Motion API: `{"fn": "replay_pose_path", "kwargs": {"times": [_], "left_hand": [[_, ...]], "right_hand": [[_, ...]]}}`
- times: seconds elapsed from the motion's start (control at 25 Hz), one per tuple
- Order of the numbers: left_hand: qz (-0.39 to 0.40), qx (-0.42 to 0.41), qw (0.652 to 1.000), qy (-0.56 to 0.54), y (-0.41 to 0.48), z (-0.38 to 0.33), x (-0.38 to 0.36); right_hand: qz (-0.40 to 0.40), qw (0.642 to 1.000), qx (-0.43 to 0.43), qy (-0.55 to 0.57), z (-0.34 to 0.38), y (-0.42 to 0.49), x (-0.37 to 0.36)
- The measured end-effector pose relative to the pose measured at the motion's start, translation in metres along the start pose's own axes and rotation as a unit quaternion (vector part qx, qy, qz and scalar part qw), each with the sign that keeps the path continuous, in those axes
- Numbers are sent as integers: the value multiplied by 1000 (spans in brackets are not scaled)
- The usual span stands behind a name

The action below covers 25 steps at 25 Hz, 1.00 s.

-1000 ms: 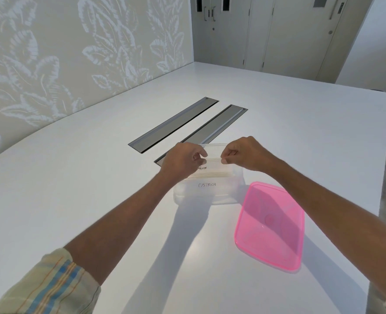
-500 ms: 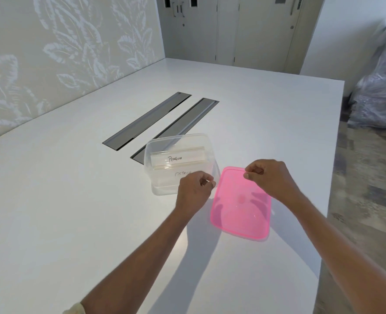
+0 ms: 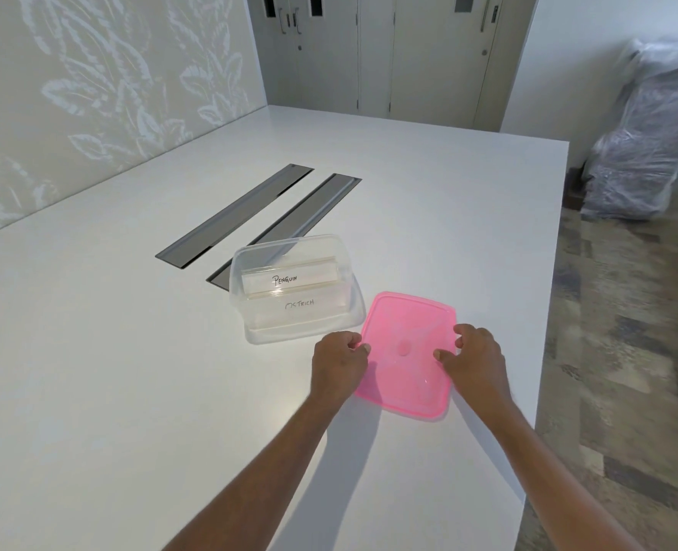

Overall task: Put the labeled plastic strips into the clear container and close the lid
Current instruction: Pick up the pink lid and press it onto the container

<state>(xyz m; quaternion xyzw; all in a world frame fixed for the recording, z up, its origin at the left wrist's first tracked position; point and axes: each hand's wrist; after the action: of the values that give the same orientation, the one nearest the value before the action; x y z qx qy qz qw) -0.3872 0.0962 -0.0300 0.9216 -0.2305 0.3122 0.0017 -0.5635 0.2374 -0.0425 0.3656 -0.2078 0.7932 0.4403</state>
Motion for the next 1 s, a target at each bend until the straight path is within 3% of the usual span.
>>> {"fn": "replay_pose_path", "kwargs": {"times": [0.12,0.32,0.52,0.76,0.88,1.0], "left_hand": [[6,4,1000,-21,-4,-1,5],[27,26,997,-66,-7,5,12],[57,54,993,-87,-9,4,17],[-3,36,986,-160,-14,-29,40],[7,3,969,-247,-16,-56,64],[60,3,923,-379,-22,-82,92]], "right_hand": [[5,998,-39,42,1,-1,4],[23,964,-131,232,0,-6,8],[40,924,-126,358,19,-12,14],[-33,919,31,391,66,-30,34],[-104,928,161,320,87,-45,41],[-184,904,341,179,99,-58,37]]}}
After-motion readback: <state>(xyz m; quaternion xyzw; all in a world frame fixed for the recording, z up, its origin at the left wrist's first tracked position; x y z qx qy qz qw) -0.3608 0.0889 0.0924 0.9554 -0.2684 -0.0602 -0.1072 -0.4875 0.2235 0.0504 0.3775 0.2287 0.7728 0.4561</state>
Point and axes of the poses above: each hand's wrist, its own y-axis towards the middle knuckle, its own x-axis out of the back of the hand, z = x × y, and after that the axes turned 3 degrees about -z, right-handed
